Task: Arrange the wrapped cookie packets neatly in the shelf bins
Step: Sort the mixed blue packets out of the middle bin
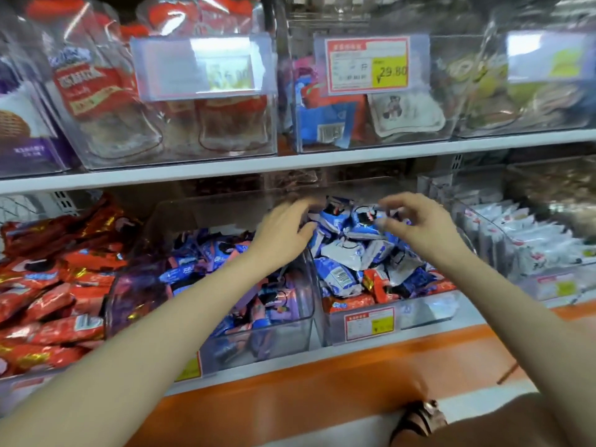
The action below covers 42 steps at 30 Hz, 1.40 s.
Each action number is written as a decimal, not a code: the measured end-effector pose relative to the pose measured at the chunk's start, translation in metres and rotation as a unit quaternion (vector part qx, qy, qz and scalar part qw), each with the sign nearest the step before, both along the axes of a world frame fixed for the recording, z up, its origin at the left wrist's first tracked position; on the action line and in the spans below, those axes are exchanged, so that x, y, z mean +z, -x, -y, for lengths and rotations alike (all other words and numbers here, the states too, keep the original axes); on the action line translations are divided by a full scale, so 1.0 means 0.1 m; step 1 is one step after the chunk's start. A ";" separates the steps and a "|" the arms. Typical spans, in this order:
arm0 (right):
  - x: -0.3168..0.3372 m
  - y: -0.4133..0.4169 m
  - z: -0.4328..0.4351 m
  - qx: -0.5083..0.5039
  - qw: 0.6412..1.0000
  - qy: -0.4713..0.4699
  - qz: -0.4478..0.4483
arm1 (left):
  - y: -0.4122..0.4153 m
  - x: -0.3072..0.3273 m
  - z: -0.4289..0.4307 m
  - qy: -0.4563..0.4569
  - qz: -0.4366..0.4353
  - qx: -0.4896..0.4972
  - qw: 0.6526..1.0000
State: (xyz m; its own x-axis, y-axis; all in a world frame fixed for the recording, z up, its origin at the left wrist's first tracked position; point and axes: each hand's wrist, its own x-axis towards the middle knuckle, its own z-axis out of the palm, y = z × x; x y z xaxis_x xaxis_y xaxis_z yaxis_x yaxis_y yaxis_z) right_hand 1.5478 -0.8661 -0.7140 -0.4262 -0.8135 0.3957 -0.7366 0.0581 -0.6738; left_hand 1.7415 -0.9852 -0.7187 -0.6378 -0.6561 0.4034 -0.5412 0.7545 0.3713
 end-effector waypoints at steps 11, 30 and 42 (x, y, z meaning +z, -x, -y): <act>-0.06 -0.21 0.20 -0.063 0.950 -0.141 -0.271 | 0.02 0.01 -0.03 0.000 0.088 -0.112 0.990; -0.13 -1.06 0.51 0.183 0.955 -0.025 -0.230 | -1.41 -0.48 0.27 0.067 0.286 -0.070 0.953; -0.20 -1.20 0.75 0.184 0.933 -0.035 -0.306 | -1.63 -0.20 0.37 0.134 0.165 0.176 0.961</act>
